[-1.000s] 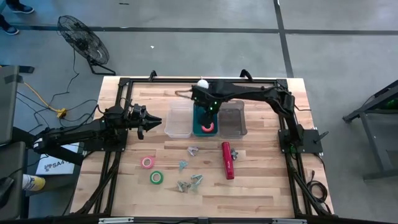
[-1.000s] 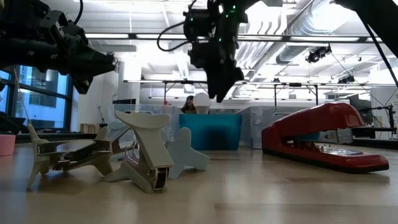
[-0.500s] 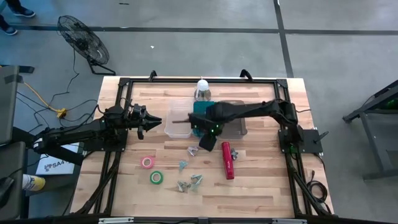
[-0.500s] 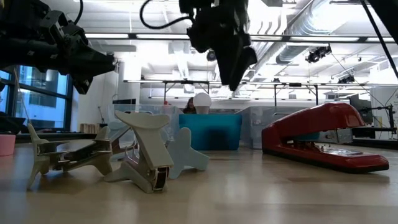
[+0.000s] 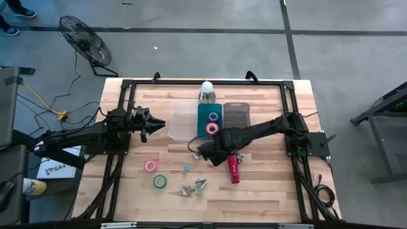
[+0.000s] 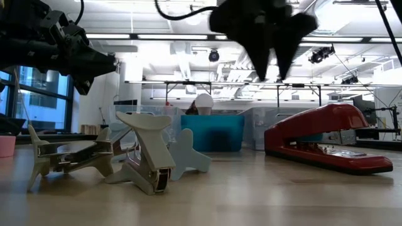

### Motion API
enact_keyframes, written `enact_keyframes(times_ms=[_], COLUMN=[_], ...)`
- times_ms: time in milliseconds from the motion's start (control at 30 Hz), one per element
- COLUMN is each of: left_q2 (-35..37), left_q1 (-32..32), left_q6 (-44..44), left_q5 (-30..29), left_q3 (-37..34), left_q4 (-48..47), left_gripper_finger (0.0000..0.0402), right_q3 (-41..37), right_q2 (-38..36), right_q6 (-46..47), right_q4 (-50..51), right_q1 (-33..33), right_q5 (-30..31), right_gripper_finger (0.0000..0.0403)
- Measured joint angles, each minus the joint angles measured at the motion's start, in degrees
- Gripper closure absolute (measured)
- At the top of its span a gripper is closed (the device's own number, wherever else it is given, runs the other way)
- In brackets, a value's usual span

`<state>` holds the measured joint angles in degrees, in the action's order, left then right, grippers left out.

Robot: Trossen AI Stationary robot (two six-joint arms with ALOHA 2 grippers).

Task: Pick and place Stapler, Stapler remover, tape
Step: Put the red stapler into the black bin

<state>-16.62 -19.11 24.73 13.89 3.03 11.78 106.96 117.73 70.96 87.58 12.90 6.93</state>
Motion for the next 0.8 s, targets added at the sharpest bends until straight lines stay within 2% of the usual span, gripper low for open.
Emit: enact_keyframes(times_ms=[233,400,633,800], left_q2=[0.0,0.0,0.0,0.0], left_q1=[0.0,0.0,0.0,0.0], left_q6=[0.0,0.0,0.0,0.0], left_q5=[0.0,0.0,0.0,0.0], left_q3=[0.0,0.0,0.0,0.0], left_q4=[0.0,0.0,0.0,0.0], left_gripper_finger=[0.0312,0.0312,0.0312,0.0312], right_q3=[0.0,-0.6,-13.3,-21.8], right_q2=[0.0,0.0,-3.8,-6.8], right_q6=[7.5,8.9,12.4,17.0], right_q4=[2.4,2.0,-13.0,-22.0], right_q1=[1.8,2.3,3.4,3.5], right_q5=[-6.4,-8.3,-13.5,-14.7], right_gripper_finger=[0.0104,0.0089,0.0089,0.0089])
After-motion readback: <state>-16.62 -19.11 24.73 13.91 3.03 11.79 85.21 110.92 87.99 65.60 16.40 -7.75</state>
